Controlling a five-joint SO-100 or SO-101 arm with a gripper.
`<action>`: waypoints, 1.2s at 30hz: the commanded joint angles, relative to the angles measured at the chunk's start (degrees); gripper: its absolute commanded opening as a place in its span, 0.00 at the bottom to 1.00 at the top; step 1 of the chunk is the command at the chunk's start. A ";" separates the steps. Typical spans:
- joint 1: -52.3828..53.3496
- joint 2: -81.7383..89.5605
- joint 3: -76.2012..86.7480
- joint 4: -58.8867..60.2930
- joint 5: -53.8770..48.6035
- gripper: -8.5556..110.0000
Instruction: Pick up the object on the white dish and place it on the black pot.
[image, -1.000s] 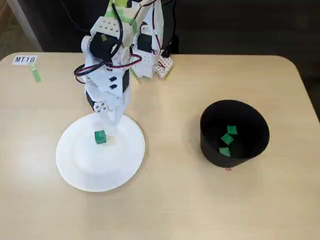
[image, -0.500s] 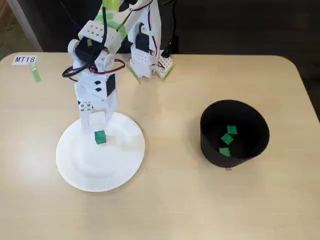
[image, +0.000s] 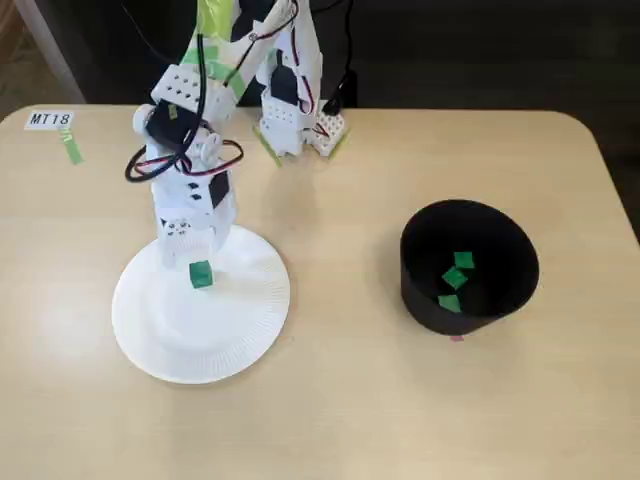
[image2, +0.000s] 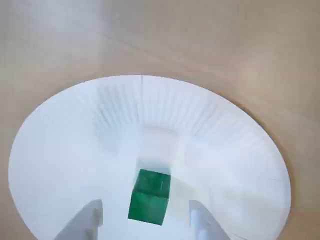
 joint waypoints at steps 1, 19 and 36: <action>-0.79 0.18 -2.72 -0.97 -0.62 0.27; -0.88 -5.36 -3.16 -6.59 -1.14 0.22; -0.62 -1.23 -4.66 -12.48 -6.24 0.07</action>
